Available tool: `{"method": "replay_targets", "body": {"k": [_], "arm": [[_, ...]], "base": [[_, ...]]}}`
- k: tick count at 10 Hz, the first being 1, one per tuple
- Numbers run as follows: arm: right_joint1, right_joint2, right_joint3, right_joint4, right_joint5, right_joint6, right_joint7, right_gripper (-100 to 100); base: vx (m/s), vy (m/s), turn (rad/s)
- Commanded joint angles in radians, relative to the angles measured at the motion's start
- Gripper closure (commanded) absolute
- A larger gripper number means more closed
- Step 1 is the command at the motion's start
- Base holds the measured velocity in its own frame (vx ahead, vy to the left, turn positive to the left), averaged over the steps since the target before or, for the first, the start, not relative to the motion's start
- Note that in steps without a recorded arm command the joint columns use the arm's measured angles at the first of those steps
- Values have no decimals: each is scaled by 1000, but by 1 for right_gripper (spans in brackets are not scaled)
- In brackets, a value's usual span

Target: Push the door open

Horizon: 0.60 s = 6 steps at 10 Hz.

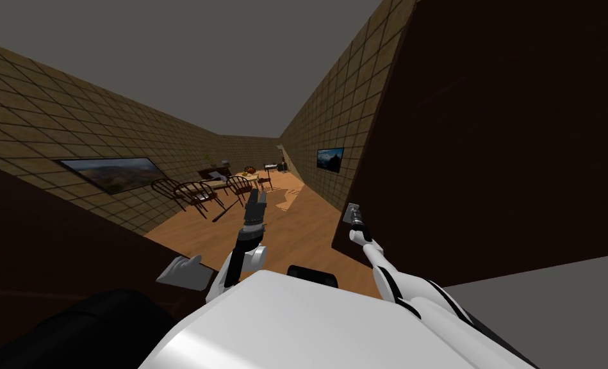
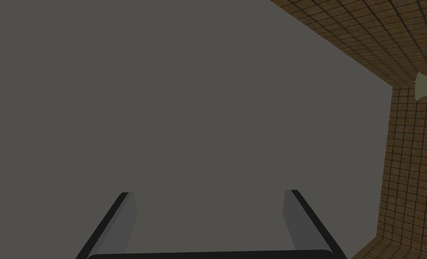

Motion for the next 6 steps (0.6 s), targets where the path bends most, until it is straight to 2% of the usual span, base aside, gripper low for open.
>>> {"method": "replay_targets", "body": {"k": [1, 2, 4, 6], "arm": [[5, -7, -14, -16, -7, 4, 9, 100], [5, -7, -14, -16, -7, 4, 9, 100], [9, -19, -36, -11, -18, 1, 18, 100], [9, -19, -36, -11, -18, 1, 18, 100]], "base": [[195, 55, -63], [102, 26, -14], [179, 32, -40], [76, 26, -15]]}}
